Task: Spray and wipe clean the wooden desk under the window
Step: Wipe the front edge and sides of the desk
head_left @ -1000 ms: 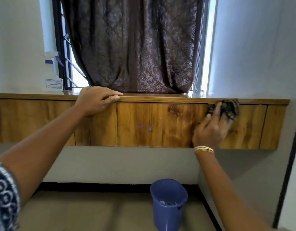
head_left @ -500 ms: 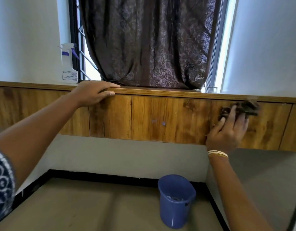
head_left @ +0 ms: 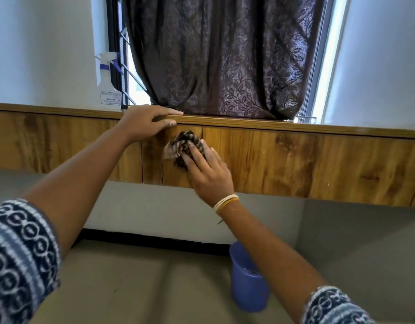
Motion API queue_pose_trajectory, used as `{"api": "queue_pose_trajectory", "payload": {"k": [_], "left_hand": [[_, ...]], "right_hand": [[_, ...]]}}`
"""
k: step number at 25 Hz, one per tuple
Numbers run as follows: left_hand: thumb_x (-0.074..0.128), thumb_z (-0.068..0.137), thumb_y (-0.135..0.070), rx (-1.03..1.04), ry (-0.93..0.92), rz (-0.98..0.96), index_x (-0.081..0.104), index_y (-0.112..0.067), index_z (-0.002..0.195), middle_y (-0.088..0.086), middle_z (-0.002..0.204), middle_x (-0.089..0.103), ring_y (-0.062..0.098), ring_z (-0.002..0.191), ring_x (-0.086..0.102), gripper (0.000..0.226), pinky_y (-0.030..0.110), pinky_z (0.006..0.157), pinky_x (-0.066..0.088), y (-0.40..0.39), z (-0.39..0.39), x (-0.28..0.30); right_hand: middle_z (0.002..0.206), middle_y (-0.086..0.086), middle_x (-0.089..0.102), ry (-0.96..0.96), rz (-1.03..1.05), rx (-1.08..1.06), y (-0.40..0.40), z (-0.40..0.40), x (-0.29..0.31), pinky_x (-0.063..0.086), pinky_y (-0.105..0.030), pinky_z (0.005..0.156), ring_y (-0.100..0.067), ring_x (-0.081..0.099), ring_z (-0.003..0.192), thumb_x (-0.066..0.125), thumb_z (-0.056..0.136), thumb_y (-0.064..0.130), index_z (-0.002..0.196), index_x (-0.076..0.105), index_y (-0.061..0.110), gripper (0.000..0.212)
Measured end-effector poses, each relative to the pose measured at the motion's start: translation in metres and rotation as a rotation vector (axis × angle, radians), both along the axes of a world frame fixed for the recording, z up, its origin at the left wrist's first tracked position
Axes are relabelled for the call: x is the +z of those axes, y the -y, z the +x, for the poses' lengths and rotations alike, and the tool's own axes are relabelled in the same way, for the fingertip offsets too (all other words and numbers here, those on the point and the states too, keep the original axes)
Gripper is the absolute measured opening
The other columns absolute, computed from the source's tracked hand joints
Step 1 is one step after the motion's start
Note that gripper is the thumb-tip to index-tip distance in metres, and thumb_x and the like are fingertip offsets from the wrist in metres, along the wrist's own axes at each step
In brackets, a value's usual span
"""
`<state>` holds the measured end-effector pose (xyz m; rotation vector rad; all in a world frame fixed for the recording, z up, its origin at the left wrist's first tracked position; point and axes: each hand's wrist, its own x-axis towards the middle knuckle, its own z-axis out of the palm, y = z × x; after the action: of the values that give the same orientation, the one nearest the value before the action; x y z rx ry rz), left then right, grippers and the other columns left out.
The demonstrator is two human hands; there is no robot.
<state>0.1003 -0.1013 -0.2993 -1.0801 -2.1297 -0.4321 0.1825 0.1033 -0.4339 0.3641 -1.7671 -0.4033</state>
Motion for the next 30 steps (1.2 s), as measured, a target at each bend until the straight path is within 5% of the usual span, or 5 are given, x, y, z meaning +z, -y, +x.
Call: {"api": "queue_pose_trajectory", "payload": {"k": [3,10,16,25,30], "left_hand": [[0.049,0.097,-0.042,0.027,0.014,-0.011,0.050,-0.041,0.137,0.000,0.131,0.063,0.023,0.121,0.056,0.040,0.040,0.097,0.040,0.020,-0.010,-0.002],[0.046,0.094,-0.046,0.006,-0.031,0.027,0.054,-0.040,0.134,-0.002,0.124,0.067,0.021,0.116,0.058,0.041,0.034,0.088,0.038,0.028,-0.016,-0.006],[0.050,0.099,-0.035,-0.040,0.099,-0.032,0.048,-0.042,0.137,-0.003,0.137,0.058,0.019,0.127,0.050,0.039,0.041,0.102,0.037,0.038,-0.020,0.003],[0.039,0.099,-0.037,0.054,-0.034,-0.068,0.049,-0.034,0.139,0.002,0.134,0.060,0.025,0.123,0.053,0.041,0.041,0.095,0.038,0.061,-0.026,-0.001],[0.044,0.093,-0.040,0.018,0.020,-0.021,0.054,-0.035,0.133,0.006,0.121,0.067,0.028,0.113,0.058,0.041,0.034,0.085,0.035,0.062,-0.031,0.000]], "right_hand": [[0.141,-0.015,0.054,-0.078,-0.032,-0.057,-0.065,0.031,0.013,0.040,-0.050,0.108,-0.040,0.046,0.133,0.056,0.097,0.015,0.124,0.066,0.011,0.030],[0.148,-0.016,0.044,-0.542,-1.154,-0.217,-0.097,0.050,0.006,0.034,-0.048,0.112,-0.042,0.038,0.136,0.038,0.103,0.025,0.148,0.041,0.016,0.046],[0.145,-0.017,0.049,-0.294,-0.606,-0.113,0.030,-0.019,0.023,0.047,-0.049,0.097,-0.042,0.051,0.126,0.054,0.095,0.017,0.139,0.055,0.013,0.044],[0.147,-0.014,0.047,0.253,0.778,0.006,0.027,-0.037,0.053,0.033,-0.052,0.111,-0.038,0.045,0.134,0.053,0.094,0.019,0.136,0.055,0.018,0.043],[0.147,-0.012,0.048,-0.005,0.360,0.018,0.017,-0.027,0.089,0.034,-0.050,0.113,-0.037,0.041,0.138,0.044,0.099,0.020,0.134,0.058,0.017,0.038]]}}
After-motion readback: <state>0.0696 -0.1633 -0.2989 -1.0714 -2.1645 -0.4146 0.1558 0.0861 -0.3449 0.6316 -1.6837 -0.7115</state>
